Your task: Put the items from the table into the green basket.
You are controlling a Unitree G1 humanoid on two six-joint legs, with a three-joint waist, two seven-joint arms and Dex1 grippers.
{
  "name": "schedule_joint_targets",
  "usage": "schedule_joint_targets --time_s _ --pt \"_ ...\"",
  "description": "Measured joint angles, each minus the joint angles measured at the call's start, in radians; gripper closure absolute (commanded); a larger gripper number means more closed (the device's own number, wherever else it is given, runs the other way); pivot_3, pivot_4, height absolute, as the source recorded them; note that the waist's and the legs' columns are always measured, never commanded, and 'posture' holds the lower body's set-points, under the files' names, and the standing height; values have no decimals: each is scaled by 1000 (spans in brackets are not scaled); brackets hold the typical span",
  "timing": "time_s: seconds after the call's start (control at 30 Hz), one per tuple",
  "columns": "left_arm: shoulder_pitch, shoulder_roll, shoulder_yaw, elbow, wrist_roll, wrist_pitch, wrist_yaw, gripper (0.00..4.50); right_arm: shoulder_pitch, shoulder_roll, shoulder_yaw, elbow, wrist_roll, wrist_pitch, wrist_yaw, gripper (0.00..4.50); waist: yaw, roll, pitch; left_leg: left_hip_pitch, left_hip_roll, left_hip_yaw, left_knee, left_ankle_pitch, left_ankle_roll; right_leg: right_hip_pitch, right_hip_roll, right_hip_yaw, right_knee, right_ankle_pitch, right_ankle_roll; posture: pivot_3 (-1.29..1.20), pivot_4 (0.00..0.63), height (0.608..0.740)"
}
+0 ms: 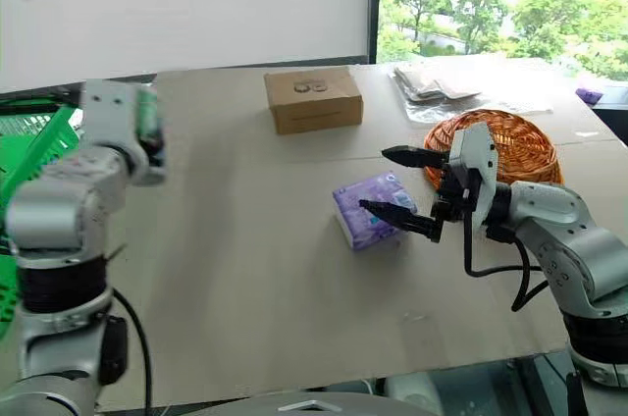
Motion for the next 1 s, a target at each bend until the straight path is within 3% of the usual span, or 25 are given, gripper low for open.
schedule_joint_targets --time_s 0.2,0.43,0.63,0.87,1.0 --pt "73 146 109 83 50 -40 -40 2508 -66 34 3 23 61 35 0 0 39 -2 -1 -26 -7 -10 2 3 -7 -20 -15 -15 -2 0 1 216 22 740" --pt "188 189 229 138 81 -154 -68 2508 -109 58 6 32 105 57 0 0 73 -2 -2 -25 -7 -12 1 1 -5 -19 -20 -19 0 0 0 216 22 740" --pt "203 187 265 225 122 -240 -44 51 -108 59 6 32 104 58 -1 0 87 -3 -3 -24 -6 -17 2 5 -11 -19 -19 -23 3 3 -4 217 18 740" --pt "132 167 326 283 154 -300 23 51 -94 59 5 32 95 52 -7 0 103 -4 -6 -24 -6 -19 6 5 -12 -15 -20 -26 3 3 -4 196 15 740" --pt "94 112 304 284 110 -396 -43 51 -76 46 5 32 60 35 -5 0 112 -6 -7 -26 -6 -24 9 5 -12 -13 -20 -31 3 3 -5 189 19 740"
